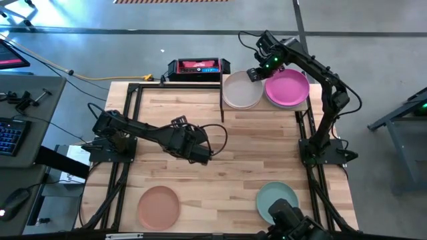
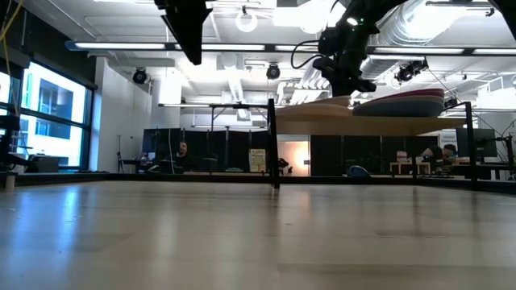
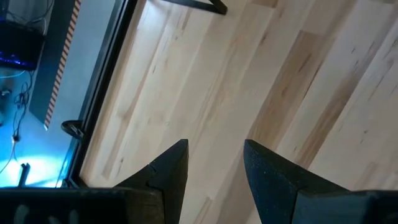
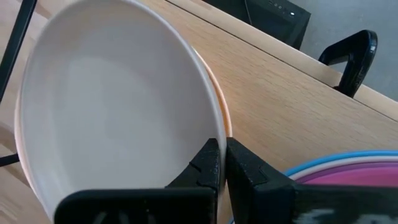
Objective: Place and stack plates onto a shelf
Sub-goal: Stack the gray plate on top of the light orange plate on the shelf, then stack the green plate on top of the gray plate on the shelf
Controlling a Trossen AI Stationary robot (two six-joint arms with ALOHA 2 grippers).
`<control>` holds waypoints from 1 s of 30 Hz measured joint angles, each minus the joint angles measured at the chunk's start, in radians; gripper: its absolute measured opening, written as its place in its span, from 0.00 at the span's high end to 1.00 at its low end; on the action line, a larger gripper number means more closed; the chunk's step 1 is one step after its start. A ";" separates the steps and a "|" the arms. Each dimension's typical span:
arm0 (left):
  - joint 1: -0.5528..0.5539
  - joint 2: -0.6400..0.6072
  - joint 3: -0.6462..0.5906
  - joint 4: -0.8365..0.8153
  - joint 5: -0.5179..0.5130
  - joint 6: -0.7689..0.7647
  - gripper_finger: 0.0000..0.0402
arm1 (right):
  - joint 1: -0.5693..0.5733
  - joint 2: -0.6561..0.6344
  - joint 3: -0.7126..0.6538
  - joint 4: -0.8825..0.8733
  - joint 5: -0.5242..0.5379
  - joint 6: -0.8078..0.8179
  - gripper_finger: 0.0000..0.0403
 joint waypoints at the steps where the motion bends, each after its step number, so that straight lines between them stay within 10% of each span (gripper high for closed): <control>1: 0.002 0.000 0.000 0.000 0.000 0.000 0.64 | 0.000 0.000 0.000 -0.001 -0.004 0.000 1.00; 30: 0.007 0.000 0.000 0.000 0.038 0.015 0.64 | -0.003 -0.033 0.000 -0.057 -0.079 0.045 0.76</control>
